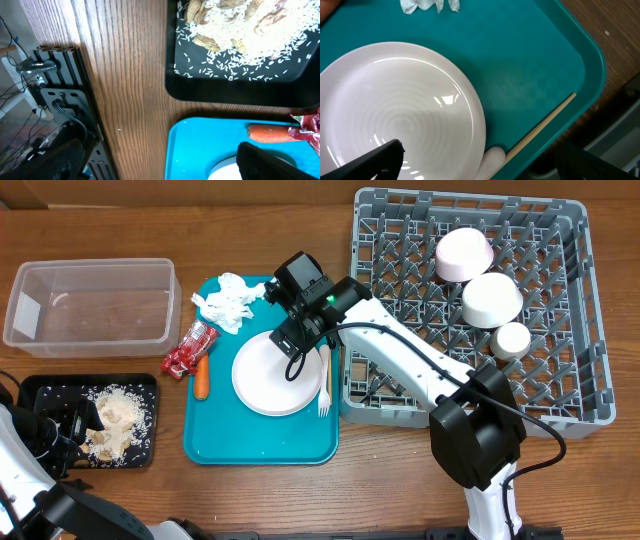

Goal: Sort waste into correct bins and load items into the dishwasher rack
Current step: 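Reach the right gripper down to the white plate's edge on the tray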

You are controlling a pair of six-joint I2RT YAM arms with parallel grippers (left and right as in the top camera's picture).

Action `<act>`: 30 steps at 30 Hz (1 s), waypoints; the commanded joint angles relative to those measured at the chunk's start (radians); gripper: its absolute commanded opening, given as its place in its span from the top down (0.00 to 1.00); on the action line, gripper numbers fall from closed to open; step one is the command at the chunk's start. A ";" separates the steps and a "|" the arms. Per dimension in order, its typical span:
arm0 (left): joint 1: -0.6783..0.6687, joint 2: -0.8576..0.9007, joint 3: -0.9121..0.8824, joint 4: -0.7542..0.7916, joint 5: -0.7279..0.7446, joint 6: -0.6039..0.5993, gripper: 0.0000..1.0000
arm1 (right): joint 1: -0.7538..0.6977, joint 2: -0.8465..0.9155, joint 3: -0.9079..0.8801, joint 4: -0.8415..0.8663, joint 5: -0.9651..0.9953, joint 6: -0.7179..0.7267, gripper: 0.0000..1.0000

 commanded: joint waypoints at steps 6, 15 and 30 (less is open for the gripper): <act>-0.003 0.005 -0.006 0.001 0.003 -0.007 0.00 | 0.012 0.094 0.011 0.008 -0.050 -0.038 0.00; -0.003 0.005 -0.006 0.008 0.003 -0.008 0.00 | 0.016 0.158 0.011 0.002 -0.050 -0.033 0.13; -0.003 0.005 -0.006 0.019 0.003 -0.015 0.00 | 0.018 0.198 0.013 -0.008 -0.070 0.034 0.62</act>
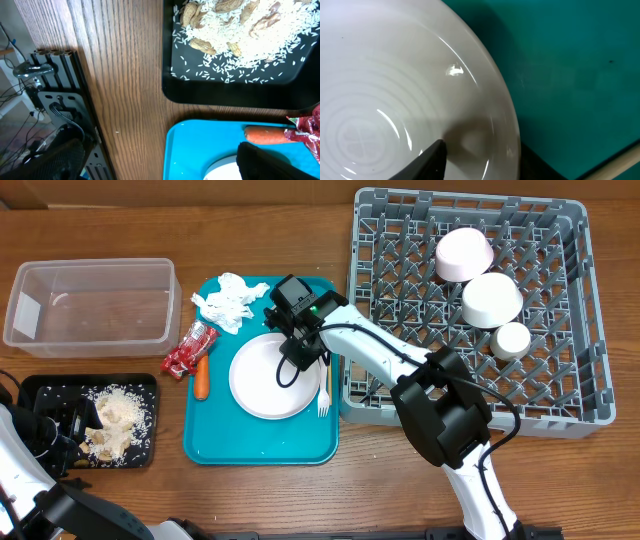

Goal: Sort waste into correct bins and load items into the dishwasher rack
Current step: 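Reach the right gripper down to the white plate's edge on the tray, then grasp the white plate edge with the right gripper and lift it, then carry the white plate right over the grey rack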

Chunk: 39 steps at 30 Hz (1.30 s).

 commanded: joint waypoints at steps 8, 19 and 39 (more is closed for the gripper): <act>-0.003 0.005 -0.006 0.005 0.003 -0.014 0.00 | 0.006 0.014 0.020 -0.025 0.010 0.039 0.89; -0.003 0.005 -0.006 0.008 0.002 -0.014 0.00 | 0.006 0.010 0.308 -0.256 -0.069 0.088 0.96; -0.003 0.005 -0.006 0.002 0.002 -0.014 0.00 | 0.001 -0.518 0.505 -0.808 0.427 0.626 0.96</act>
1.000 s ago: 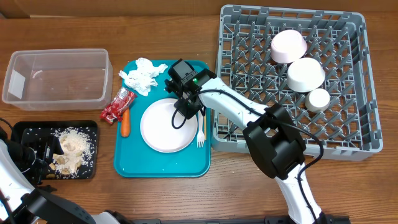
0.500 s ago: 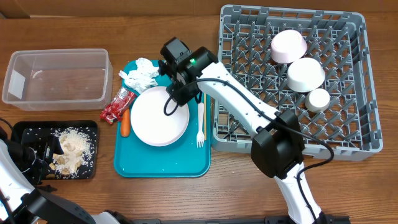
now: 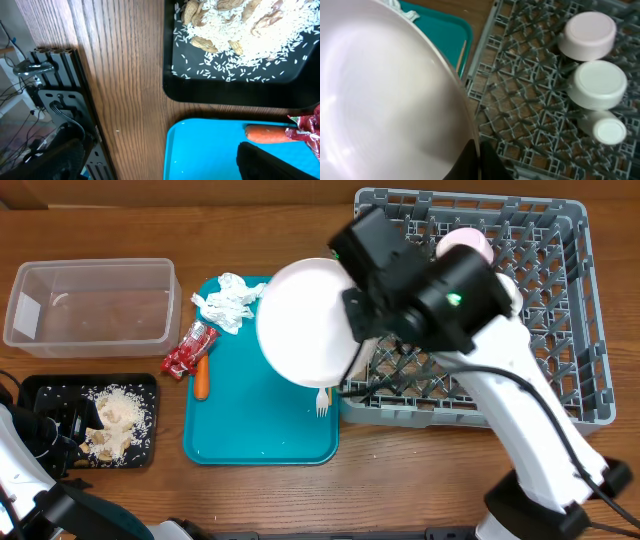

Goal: Sort waste into correct bins and load items into the dishwasher rack
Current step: 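Carry the white plate right over the grey rack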

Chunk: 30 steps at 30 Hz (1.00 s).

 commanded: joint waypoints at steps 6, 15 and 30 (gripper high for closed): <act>-0.003 0.005 -0.005 0.042 -0.001 -0.014 0.00 | -0.036 -0.204 -0.150 0.005 0.073 0.142 0.96; -0.003 0.005 -0.005 0.125 -0.001 -0.014 0.00 | -0.278 -0.489 -0.610 0.006 0.251 0.277 0.96; -0.003 0.005 -0.005 0.125 -0.001 -0.014 0.00 | -0.350 -0.502 -0.825 0.055 0.583 0.539 0.96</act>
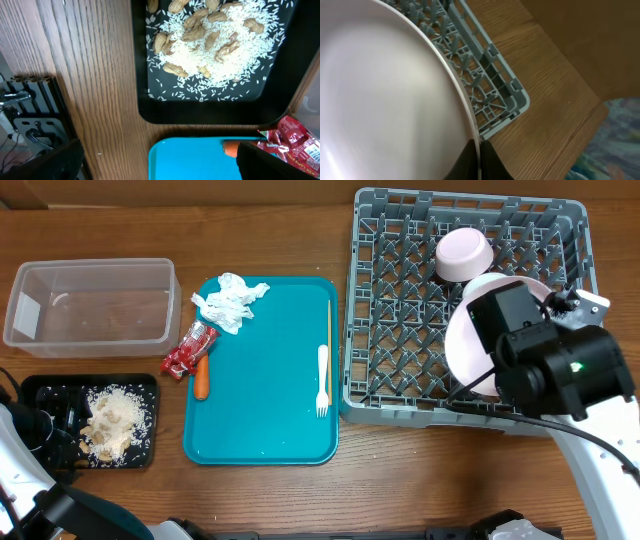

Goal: Sort waste into correct bins and load items into the dishwasher rack
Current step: 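Carry the white plate right over the grey rack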

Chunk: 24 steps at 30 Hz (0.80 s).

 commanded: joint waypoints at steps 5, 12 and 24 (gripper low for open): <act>-0.003 0.005 -0.004 0.001 -0.004 -0.014 0.00 | -0.005 -0.004 -0.198 0.190 0.138 0.069 0.96; -0.003 0.005 -0.004 0.014 -0.004 -0.014 0.00 | -0.005 0.050 -0.233 0.267 0.196 0.069 0.96; -0.003 0.005 -0.004 0.019 -0.004 -0.014 0.00 | 0.031 0.200 -0.235 0.283 0.266 0.049 0.96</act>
